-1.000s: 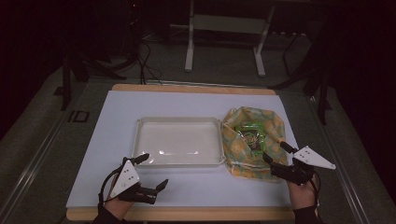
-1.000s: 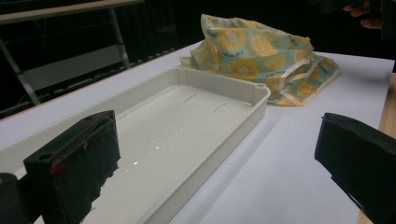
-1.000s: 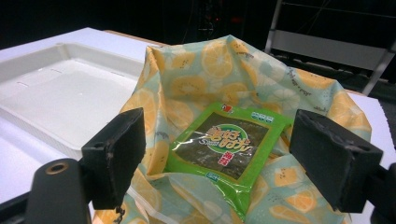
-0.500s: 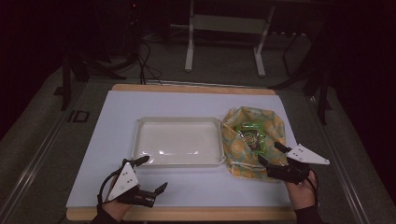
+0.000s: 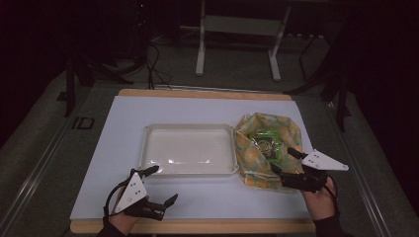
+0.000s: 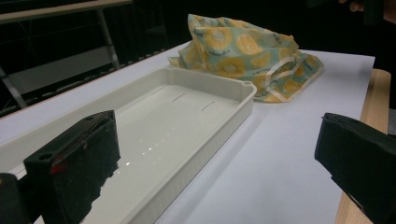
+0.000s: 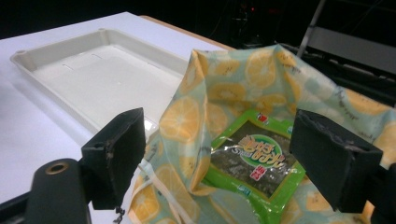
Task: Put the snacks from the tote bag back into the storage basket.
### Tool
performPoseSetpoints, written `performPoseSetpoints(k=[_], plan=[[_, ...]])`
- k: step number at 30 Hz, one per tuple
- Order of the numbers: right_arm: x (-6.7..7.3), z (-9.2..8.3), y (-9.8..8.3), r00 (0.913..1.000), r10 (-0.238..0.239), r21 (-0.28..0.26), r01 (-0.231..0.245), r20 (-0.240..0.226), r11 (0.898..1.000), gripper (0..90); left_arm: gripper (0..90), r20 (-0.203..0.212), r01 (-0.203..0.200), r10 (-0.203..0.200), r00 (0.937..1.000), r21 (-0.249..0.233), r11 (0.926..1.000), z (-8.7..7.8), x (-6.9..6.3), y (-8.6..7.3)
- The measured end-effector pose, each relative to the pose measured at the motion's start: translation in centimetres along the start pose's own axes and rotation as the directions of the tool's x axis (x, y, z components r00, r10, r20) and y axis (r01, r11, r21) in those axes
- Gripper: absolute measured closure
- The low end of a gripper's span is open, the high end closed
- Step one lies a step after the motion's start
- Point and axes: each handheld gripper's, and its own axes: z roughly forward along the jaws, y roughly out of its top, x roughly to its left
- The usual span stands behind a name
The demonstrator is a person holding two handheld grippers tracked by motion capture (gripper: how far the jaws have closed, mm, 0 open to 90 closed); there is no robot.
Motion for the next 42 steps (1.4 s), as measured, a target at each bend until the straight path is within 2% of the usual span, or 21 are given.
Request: performPoseSetpoints(k=[12,23,27,33,42], plan=[[-0.1,-0.5,2.1,0.9992,-0.038,-0.044,0.038,-0.010,0.998,18.2,0.6,0.003,0.000,0.000,1.0000,0.001,1.0000,0.1,0.0,0.0],[-0.9,-0.8,4.0,0.9987,-0.050,-0.088,0.050,0.000,0.995,18.1,0.6,0.001,0.004,-0.004,1.0000,-0.004,1.0000,0.1,0.0,0.0],[-1.2,-0.6,4.5,0.9981,-0.059,-0.088,0.060,0.014,0.994,18.1,0.6,0.001,0.003,-0.002,1.0000,-0.003,1.0000,0.1,0.1,0.1],[-1.9,-0.2,5.2,0.9983,-0.054,-0.093,0.056,0.023,0.994,18.2,0.6,0.001,0.003,-0.003,1.0000,-0.003,1.0000,0.1,0.1,0.1],[-3.4,0.6,5.6,0.9995,-0.010,-0.070,0.012,0.032,0.997,18.3,0.6,0.003,0.004,-0.004,1.0000,-0.004,1.0000,0.1,0.1,0.1]])
